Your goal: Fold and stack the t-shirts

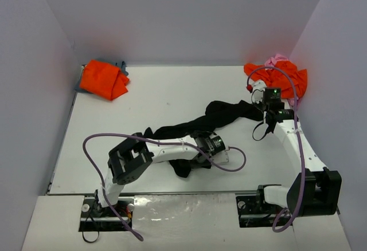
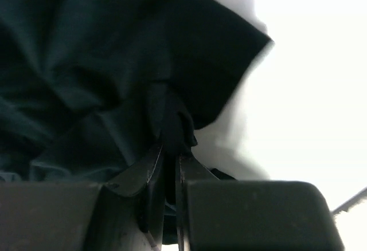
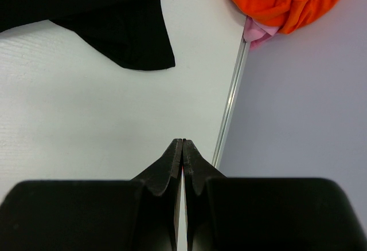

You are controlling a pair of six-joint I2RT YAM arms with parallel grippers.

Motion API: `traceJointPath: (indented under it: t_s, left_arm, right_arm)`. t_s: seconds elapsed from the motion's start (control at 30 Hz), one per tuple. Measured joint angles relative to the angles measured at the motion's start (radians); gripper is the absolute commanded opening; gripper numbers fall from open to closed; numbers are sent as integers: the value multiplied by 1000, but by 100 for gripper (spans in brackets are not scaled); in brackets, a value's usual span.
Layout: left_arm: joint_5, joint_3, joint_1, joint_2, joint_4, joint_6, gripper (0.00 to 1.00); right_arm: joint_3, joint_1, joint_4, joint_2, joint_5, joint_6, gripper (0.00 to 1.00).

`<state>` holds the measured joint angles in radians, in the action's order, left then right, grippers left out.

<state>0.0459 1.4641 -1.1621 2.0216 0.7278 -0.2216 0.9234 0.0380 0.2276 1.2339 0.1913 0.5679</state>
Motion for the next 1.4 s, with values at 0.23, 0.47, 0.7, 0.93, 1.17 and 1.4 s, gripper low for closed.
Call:
traceJointPath:
  t_s: [0.23,0.47,0.7,0.93,1.17,1.4]
  left_arm:
    - [-14,-22,38,-27,-12,4,0]
    - [-55,29,99,-149,72,-31,0]
    - [-110,276,262,-360,149,-40,0]
    - [-141,356,319,-423,198,-53,0]
    - [-227,351,384,-378,228,-51,0]
    - [-258,338,393,-376,230,-51,0]
  right_arm:
    - [-17,0,-17,2,-7,7,0]
    - [-26,7,-31,77,-82,-14,0]
    - [-21,109,-9,178,-131,-27,0]
    - [-7,183,4,235,-164,-29,0]
    - [13,190,22,265,-169,-29,0]
    - [50,245,34,226,-219,-30,11]
